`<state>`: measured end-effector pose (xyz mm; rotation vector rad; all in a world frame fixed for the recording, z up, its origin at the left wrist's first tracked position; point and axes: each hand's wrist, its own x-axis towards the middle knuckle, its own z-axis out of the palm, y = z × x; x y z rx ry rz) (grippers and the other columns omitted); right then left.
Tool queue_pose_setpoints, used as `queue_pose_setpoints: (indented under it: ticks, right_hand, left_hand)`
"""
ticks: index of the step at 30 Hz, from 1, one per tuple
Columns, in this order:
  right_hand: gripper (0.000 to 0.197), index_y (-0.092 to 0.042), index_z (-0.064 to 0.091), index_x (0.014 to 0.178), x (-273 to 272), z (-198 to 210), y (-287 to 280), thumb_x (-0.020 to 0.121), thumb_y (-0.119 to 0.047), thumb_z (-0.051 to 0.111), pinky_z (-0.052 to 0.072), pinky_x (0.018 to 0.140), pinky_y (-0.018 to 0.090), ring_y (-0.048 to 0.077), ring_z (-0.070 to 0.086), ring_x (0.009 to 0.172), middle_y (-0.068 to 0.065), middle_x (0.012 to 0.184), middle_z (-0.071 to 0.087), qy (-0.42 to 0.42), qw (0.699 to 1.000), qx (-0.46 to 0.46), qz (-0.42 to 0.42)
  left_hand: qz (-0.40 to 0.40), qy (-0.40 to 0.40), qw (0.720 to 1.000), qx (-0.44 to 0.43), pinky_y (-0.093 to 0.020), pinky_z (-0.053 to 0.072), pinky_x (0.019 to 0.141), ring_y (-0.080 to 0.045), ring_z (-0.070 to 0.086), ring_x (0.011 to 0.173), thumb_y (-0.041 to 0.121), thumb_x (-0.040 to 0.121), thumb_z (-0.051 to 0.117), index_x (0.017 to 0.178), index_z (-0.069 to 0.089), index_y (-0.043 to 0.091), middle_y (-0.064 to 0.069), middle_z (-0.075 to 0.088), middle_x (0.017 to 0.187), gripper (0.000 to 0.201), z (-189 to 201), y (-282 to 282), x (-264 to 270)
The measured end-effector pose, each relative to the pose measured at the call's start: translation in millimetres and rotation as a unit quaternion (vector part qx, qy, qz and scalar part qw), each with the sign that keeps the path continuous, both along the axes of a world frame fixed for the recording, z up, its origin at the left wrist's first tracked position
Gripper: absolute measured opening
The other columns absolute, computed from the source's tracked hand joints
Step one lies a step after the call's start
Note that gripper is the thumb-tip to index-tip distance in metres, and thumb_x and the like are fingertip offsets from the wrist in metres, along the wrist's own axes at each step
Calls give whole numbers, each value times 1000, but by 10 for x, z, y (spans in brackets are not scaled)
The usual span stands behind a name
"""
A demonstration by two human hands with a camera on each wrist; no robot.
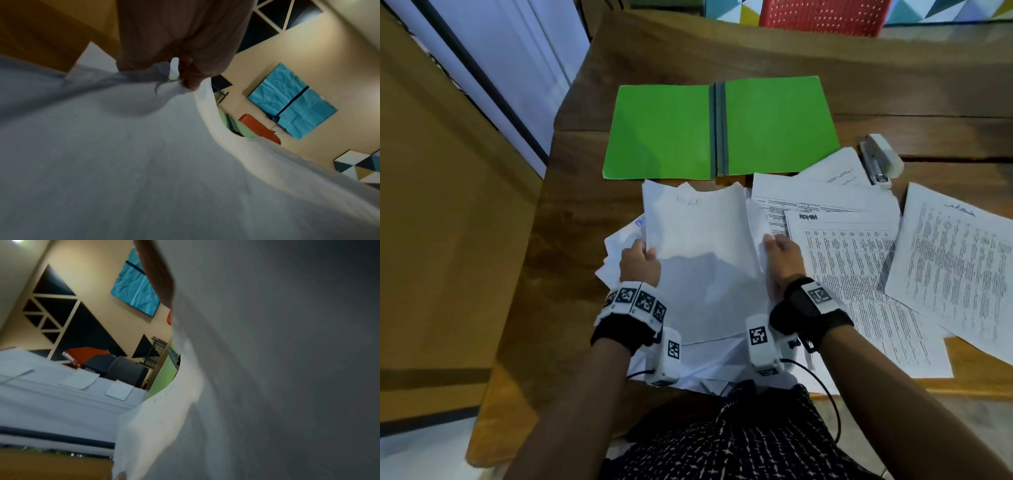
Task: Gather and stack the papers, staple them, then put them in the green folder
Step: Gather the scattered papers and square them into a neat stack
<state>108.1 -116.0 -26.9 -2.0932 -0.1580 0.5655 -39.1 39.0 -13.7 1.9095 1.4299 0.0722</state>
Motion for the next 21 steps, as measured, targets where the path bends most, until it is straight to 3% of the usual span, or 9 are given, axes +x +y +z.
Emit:
queue_pose_setpoints:
  ticks: [2, 5, 6, 8, 10, 11, 15, 18, 21]
  right_hand:
    - [34, -10, 46, 59, 67, 170, -10, 92, -19, 46, 33, 68, 29, 22, 47, 76, 18, 76, 51, -47, 998, -42, 31]
    - [32, -4, 53, 65, 322, 652, -34, 93, -16, 42, 38, 72, 36, 32, 51, 76, 21, 67, 52, -214, 974, -70, -10]
    - [29, 1, 56, 73, 401, 850, -38, 90, -16, 41, 37, 74, 35, 32, 52, 75, 22, 69, 53, -275, 960, -32, -46]
    - [27, 6, 60, 89, 485, 1231, -10, 87, -11, 39, 40, 70, 19, 16, 50, 75, 19, 81, 62, -350, 929, 87, -82]
    - [25, 9, 59, 97, 521, 1481, 37, 86, -3, 39, 35, 65, -2, -4, 44, 71, 9, 84, 59, -365, 911, 174, -81]
    - [24, 9, 58, 98, 537, 1523, 57, 85, -1, 40, 33, 65, -5, -5, 43, 69, 10, 81, 58, -369, 905, 191, -89]
    - [24, 8, 58, 99, 409, 1177, 19, 84, -5, 44, 35, 61, 6, -2, 44, 61, 24, 87, 65, -326, 918, 174, -142]
    - [24, 4, 62, 96, 56, 758, -86, 79, 5, 46, 39, 66, 15, 15, 58, 67, 24, 81, 69, -389, 915, 106, 22]
    - [41, -6, 64, 92, -251, 483, -137, 65, 12, 38, 53, 68, 28, 26, 69, 70, 16, 74, 72, -457, 851, 72, 249]
  left_hand:
    - [2, -15, 1000, 16, -46, 41, 97, -43, 50, 117, 13, 96, 39, 117, 53, 0, -26, 54, 125, 28, 25, 18, -14]
    - [13, -26, 999, 46, -42, 41, 85, -43, 51, 111, 8, 96, 35, 97, 51, 3, -29, 57, 119, 16, 125, 93, -74]
    - [19, -23, 998, 51, -43, 41, 87, -43, 50, 114, 7, 97, 34, 100, 51, 4, -29, 56, 122, 18, 163, 98, -87]
    - [31, -25, 998, 55, -44, 40, 94, -43, 47, 119, 7, 97, 33, 116, 51, -2, -27, 55, 126, 28, 221, 89, -78]
    - [28, -37, 998, 45, -43, 40, 94, -43, 47, 119, 7, 97, 33, 121, 50, -4, -28, 55, 126, 31, 193, 65, -48]
    - [31, -39, 998, 35, -42, 40, 95, -43, 47, 118, 6, 97, 34, 121, 52, -4, -28, 56, 126, 32, 161, 60, -31]
    - [127, -54, 990, 21, -41, 41, 96, -43, 51, 115, 3, 93, 38, 116, 58, -5, -26, 57, 126, 32, 175, 110, 19]
    - [182, -87, 973, 115, -38, 38, 87, -42, 53, 106, 8, 95, 37, 101, 60, -5, -30, 58, 120, 28, 529, 230, 49]
    - [187, -196, 937, 218, -27, 26, 64, -32, 45, 81, 7, 96, 34, 77, 52, 7, -24, 59, 94, 26, 1049, 392, 70]
